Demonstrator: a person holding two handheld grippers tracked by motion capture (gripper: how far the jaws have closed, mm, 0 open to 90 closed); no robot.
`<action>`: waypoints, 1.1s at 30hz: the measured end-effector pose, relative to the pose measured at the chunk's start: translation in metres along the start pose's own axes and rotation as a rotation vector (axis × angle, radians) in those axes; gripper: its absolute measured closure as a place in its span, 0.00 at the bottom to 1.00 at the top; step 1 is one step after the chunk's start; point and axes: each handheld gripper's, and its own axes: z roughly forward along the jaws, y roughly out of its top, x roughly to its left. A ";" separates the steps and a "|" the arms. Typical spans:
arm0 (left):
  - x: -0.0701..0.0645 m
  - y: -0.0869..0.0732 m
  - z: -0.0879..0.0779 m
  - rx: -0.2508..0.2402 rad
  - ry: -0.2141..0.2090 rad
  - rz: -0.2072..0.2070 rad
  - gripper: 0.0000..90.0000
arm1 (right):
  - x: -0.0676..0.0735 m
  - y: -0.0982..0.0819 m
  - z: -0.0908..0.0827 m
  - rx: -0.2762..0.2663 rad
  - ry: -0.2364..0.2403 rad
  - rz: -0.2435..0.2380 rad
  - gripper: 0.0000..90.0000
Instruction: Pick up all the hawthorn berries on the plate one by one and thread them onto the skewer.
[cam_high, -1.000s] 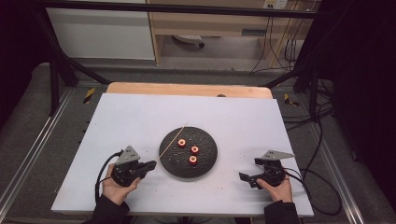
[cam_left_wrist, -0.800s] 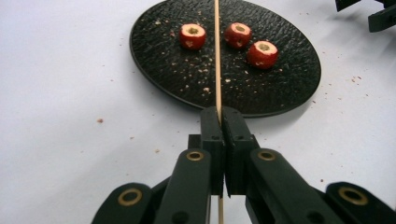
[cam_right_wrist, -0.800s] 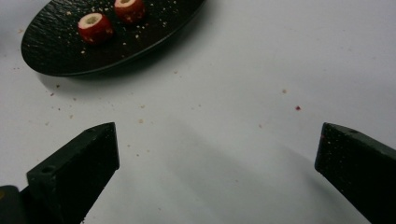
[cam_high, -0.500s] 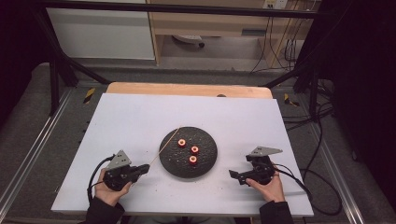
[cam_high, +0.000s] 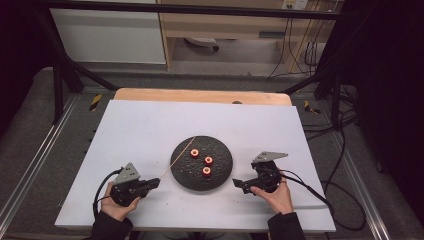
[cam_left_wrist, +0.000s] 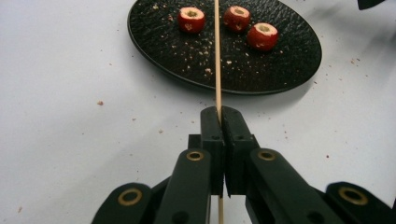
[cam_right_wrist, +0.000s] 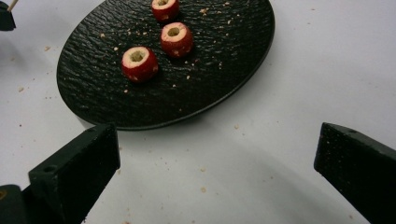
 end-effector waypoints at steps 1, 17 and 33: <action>0.000 0.000 0.000 0.000 -0.003 -0.003 0.98 | 0.001 0.002 0.001 0.003 -0.001 -0.005 0.01; 0.000 0.000 -0.002 -0.002 0.000 -0.004 0.98 | 0.026 0.038 0.026 0.086 0.016 -0.044 0.06; 0.000 -0.001 0.001 0.014 0.004 0.011 0.98 | 0.049 0.071 0.054 0.209 0.072 -0.097 0.28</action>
